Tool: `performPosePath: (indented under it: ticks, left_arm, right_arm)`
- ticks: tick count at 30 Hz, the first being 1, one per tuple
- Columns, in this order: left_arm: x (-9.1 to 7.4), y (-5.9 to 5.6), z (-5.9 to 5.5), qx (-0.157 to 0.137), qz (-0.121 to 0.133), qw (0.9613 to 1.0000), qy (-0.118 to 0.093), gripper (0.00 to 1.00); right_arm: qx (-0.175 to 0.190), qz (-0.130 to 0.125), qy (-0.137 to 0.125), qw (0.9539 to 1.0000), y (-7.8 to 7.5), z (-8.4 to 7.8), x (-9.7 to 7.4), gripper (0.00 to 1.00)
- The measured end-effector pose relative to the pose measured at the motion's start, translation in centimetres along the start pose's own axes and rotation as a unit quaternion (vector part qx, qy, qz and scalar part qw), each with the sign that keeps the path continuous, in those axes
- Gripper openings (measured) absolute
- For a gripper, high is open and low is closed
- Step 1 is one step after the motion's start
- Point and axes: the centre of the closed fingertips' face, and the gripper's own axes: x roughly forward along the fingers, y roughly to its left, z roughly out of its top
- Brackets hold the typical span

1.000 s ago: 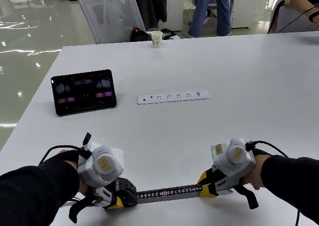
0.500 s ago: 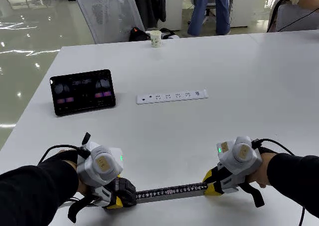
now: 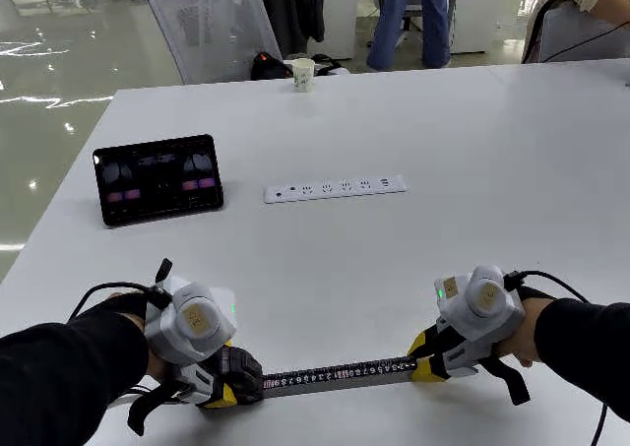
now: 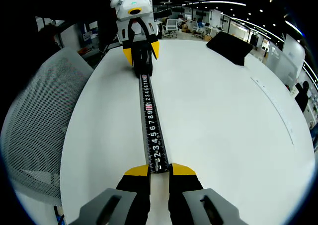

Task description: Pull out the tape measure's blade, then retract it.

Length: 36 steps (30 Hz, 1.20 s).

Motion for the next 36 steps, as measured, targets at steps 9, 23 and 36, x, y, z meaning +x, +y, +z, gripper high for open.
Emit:
performPosePath:
  ticks: [9,23,36]
  left_arm:
    - [0.1,0.1,0.0,-0.001,-0.002,1.0000,-0.001,0.31]
    - [0.1,0.1,-0.1,-0.001,0.000,1.0000,-0.002,0.31]
    - [0.0,0.0,-0.1,0.000,0.002,1.0000,-0.005,0.31]
  right_arm:
    - [0.007,-0.004,0.003,1.0000,-0.2,-0.8,-0.5,0.10]
    - [0.009,-0.007,0.008,0.9999,-0.2,-1.5,-1.0,0.10]
    - [0.021,-0.011,0.009,0.9997,-0.4,-1.4,-0.8,0.10]
